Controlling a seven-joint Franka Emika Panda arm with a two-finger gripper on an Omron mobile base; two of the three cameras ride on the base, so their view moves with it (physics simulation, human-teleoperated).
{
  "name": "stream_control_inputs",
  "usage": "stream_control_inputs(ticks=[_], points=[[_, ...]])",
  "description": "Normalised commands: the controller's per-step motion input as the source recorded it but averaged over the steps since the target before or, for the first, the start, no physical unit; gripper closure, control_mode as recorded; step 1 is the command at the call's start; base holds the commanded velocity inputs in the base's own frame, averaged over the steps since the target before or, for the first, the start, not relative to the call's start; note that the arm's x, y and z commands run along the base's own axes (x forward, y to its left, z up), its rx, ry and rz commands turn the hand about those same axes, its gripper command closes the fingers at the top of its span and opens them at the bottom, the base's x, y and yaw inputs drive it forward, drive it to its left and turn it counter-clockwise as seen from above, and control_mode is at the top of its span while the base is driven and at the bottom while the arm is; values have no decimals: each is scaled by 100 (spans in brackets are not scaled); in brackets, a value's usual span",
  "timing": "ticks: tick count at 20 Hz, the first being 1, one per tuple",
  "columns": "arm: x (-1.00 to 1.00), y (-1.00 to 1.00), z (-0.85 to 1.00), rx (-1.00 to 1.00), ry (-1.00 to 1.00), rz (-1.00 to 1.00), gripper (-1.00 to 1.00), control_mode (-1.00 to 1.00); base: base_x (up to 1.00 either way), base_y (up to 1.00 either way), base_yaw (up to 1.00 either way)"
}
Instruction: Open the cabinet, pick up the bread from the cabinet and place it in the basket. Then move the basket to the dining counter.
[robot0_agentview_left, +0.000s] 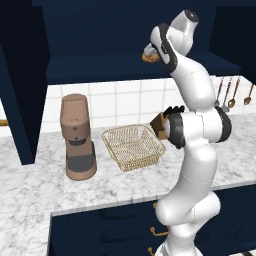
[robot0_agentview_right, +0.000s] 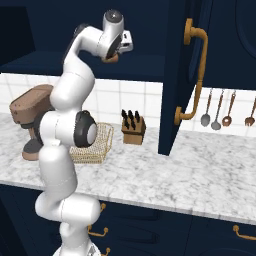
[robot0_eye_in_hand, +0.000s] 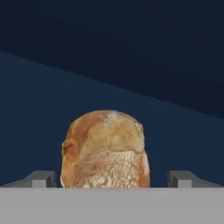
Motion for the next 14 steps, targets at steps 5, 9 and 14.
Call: stream_control_inputs(ticks=[5, 9, 14], points=[[37, 0, 0, -1, 10, 3, -100, -100, 0, 0, 0], [23, 0, 0, 0, 9, 0, -100, -100, 0, 0, 0], [1, 4, -2, 0, 2, 0, -100, -100, 0, 0, 0]])
